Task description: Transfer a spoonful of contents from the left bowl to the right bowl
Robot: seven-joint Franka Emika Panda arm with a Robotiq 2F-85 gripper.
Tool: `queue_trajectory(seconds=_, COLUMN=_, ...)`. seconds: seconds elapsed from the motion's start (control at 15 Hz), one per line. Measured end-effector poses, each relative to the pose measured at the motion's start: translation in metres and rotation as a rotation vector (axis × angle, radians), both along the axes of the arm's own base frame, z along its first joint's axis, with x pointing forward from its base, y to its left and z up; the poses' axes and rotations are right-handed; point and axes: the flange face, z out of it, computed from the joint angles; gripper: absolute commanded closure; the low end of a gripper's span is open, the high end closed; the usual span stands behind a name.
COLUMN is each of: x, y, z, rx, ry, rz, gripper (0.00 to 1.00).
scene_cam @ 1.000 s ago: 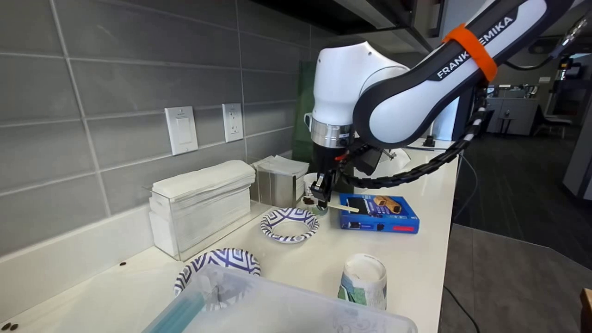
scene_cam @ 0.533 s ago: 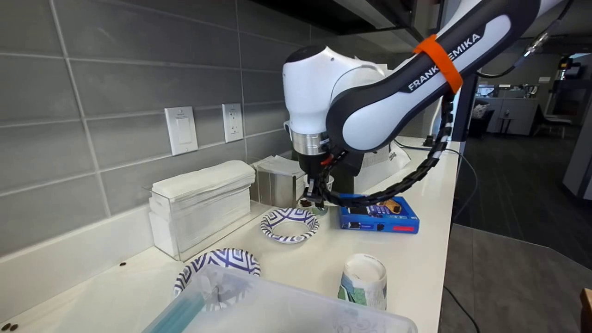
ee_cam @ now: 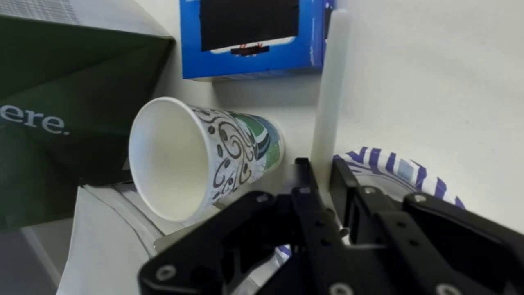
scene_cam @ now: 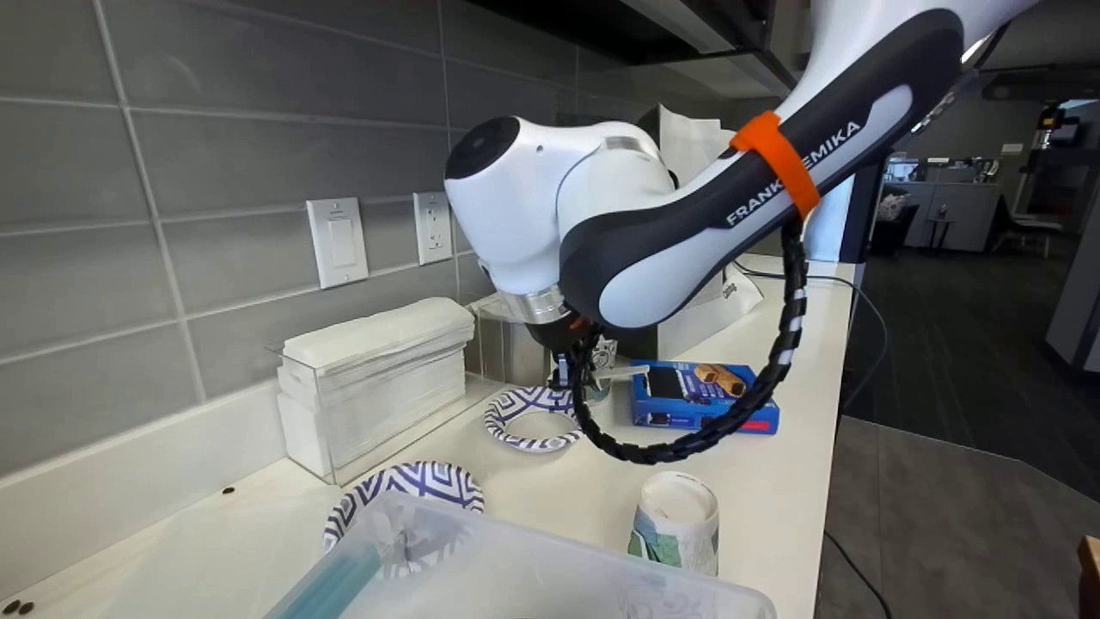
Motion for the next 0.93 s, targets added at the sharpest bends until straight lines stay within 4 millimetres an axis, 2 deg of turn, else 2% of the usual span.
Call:
queue_trajectory(seconds=0.4, x=-0.001, y=0.015, z=-0.011, rx=-0.242, ry=0.066, rz=0.119, gripper=0.96)
queue_trajectory(seconds=0.73, x=-0.002, y=0.031, z=-0.028, rx=-0.384, ry=0.12, rz=0.284, gripper=0.96)
queue_trajectory(seconds=0.93, x=-0.001, y=0.039, z=-0.032, rx=-0.447, ry=0.138, rz=0.366, gripper=0.96)
